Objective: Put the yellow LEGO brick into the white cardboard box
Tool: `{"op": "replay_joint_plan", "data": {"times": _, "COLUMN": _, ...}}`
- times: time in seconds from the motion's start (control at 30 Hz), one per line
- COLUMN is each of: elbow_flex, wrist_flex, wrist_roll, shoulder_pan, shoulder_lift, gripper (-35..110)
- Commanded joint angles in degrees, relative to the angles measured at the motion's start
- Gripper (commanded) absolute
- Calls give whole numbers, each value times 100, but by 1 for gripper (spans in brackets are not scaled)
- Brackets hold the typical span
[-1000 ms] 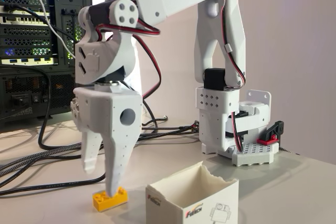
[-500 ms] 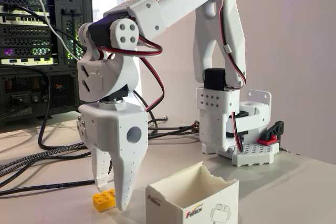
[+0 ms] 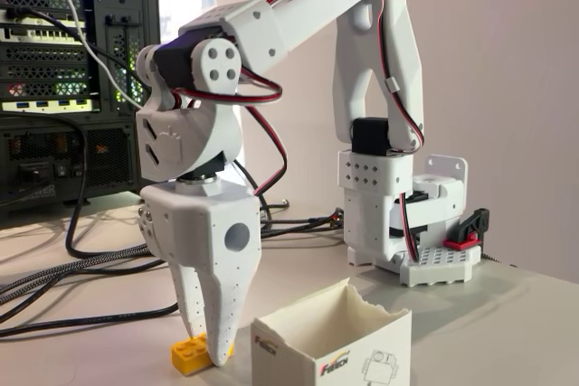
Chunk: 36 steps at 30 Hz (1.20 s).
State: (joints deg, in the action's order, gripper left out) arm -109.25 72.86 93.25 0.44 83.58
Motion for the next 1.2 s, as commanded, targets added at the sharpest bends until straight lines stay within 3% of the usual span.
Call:
{"op": "replay_joint_plan", "data": {"times": 0.0, "elbow_flex": 448, "wrist_flex": 466, "wrist_roll": -141, "shoulder_pan": 26, "shoulder_lift": 483, "gripper": -9}}
{"op": "replay_joint_plan", "data": {"times": 0.23, "elbow_flex": 2373, "wrist_flex": 2681, "wrist_roll": -826, "shoulder_pan": -18, "shoulder_lift": 914, "gripper": -9}}
{"op": "replay_joint_plan", "data": {"times": 0.37, "elbow_flex": 3190, "wrist_flex": 3094, "wrist_roll": -1345, "shoulder_pan": -334, "shoulder_lift": 1169, "gripper": -9}}
{"op": "replay_joint_plan", "data": {"times": 0.57, "elbow_flex": 3208, "wrist_flex": 3041, "wrist_roll": -1890, "shoulder_pan": -1397, "shoulder_lift": 1547, "gripper": -9}}
{"op": "replay_joint_plan", "data": {"times": 0.83, "elbow_flex": 2971, "wrist_flex": 2795, "wrist_roll": -1582, "shoulder_pan": -2795, "shoulder_lift": 1714, "gripper": -9}}
{"op": "replay_joint_plan", "data": {"times": 1.17, "elbow_flex": 2628, "wrist_flex": 2514, "wrist_roll": -1354, "shoulder_pan": -2988, "shoulder_lift": 1784, "gripper": -9}}
